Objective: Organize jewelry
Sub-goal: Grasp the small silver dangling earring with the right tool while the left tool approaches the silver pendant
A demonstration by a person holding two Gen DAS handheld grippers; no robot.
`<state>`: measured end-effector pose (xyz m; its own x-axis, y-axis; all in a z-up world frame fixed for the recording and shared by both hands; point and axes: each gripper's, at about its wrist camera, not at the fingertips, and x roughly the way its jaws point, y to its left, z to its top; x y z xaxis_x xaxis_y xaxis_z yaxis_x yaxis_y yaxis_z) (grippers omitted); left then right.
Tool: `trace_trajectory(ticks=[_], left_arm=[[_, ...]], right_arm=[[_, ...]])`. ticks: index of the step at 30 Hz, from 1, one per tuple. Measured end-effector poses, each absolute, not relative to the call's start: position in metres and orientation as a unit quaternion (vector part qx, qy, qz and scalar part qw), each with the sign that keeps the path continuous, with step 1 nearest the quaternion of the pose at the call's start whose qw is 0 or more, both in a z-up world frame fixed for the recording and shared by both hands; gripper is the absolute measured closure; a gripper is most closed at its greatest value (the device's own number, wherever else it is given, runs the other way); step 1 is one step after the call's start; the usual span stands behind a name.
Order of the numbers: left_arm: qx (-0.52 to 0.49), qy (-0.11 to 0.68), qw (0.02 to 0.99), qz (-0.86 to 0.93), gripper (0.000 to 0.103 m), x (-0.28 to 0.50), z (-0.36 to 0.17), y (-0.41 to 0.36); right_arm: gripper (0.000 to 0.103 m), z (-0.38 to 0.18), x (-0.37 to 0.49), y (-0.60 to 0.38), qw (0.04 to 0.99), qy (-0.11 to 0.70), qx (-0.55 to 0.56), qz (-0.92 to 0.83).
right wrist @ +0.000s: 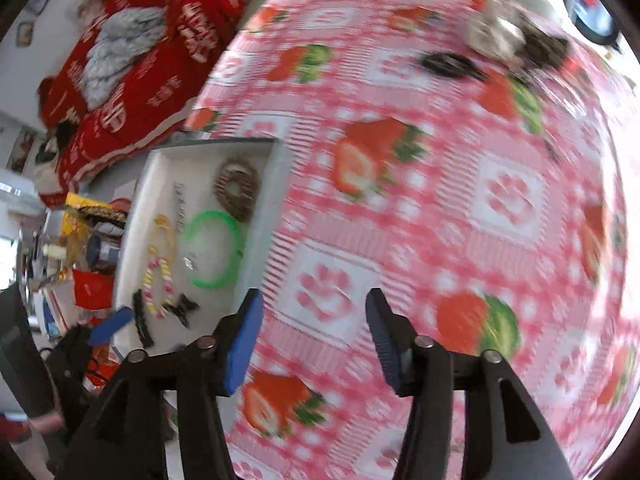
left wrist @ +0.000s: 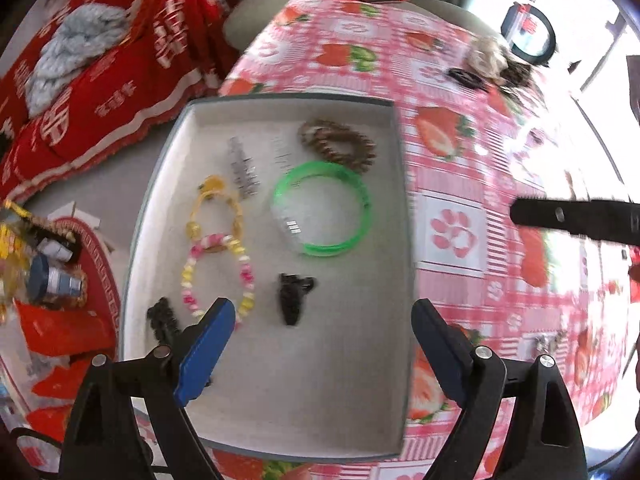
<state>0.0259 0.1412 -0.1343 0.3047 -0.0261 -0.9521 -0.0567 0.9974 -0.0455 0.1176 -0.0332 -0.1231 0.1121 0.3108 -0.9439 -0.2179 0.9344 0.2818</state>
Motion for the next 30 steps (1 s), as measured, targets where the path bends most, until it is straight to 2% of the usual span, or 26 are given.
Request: trace_trajectory(ticks=[1, 3, 11, 19, 20, 22, 25, 30], left_arm=[[-0.031, 0.589, 0.807, 0.002, 0.008, 0.027, -0.132, 0.136], [-0.021, 0.589, 0.808, -0.018, 0.008, 0.029, -0.129, 0.123], [0.016, 0.594, 0.8, -0.085, 0.008, 0.035, -0.129, 0.072], [0.05, 0.593, 0.792, -0.133, 0.008, 0.037, -0.129, 0.037], [0.051, 0.594, 0.791, -0.135, 0.008, 0.037, -0.13, 0.036], [0.052, 0.596, 0.789, -0.14, 0.008, 0.037, -0.131, 0.032], [0.056, 0.6, 0.786, -0.14, 0.008, 0.037, -0.133, 0.029], [0.053, 0.603, 0.784, -0.134, 0.008, 0.037, -0.134, 0.027]], right_arm=[[0.034, -0.124, 0.113, -0.042, 0.745, 0.644, 0.04, 0.169], [0.03, -0.125, 0.101, -0.069, 0.747, 0.647, 0.053, 0.142], [0.03, -0.133, 0.048, -0.15, 0.74, 0.663, 0.104, 0.04], [0.031, -0.154, 0.002, -0.17, 0.728, 0.673, 0.128, -0.023], [0.031, -0.156, -0.001, -0.172, 0.728, 0.672, 0.133, -0.026], [0.042, -0.161, -0.004, -0.172, 0.727, 0.67, 0.143, -0.033], [0.05, -0.167, -0.004, -0.168, 0.73, 0.665, 0.155, -0.042], [0.059, -0.179, 0.002, -0.16, 0.73, 0.661, 0.168, -0.041]])
